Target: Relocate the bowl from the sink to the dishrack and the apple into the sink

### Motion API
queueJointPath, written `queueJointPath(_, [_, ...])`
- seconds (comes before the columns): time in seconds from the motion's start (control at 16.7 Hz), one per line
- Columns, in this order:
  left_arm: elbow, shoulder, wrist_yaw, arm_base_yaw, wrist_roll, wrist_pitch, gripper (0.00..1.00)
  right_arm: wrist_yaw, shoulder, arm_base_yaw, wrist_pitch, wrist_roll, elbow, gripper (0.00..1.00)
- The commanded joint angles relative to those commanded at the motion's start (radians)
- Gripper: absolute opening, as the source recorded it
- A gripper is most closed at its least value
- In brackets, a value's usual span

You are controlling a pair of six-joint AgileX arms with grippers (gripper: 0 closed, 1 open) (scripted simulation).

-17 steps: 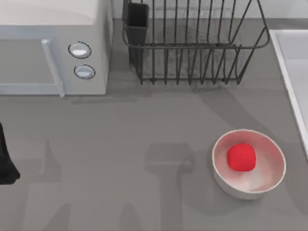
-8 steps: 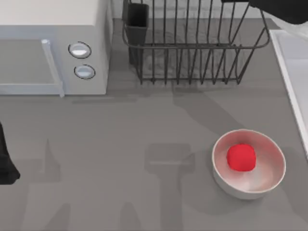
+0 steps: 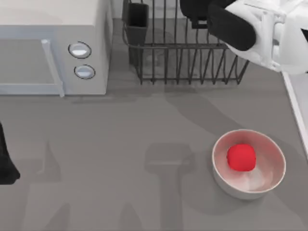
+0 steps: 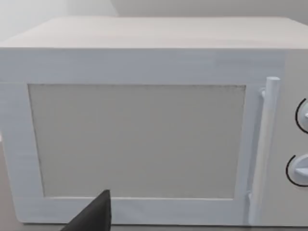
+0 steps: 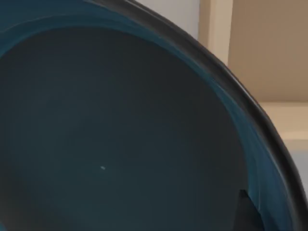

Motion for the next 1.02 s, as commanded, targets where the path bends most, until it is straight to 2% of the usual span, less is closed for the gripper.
queueJointPath(0.42, [0.0, 0.0, 0.0, 0.0, 0.0, 0.0, 1.0, -0.091, 0.211, -0.097, 0.429, -0.002, -0.191, 0.0])
queueJointPath(0.78, [0.0, 0.0, 0.0, 0.0, 0.0, 0.0, 1.0, -0.107, 0.239, -0.114, 0.48, -0.003, -0.224, 0.0])
queueJointPath(1.02, [0.0, 0.0, 0.0, 0.0, 0.0, 0.0, 1.0, -0.107, 0.239, -0.114, 0.48, -0.003, -0.224, 0.3])
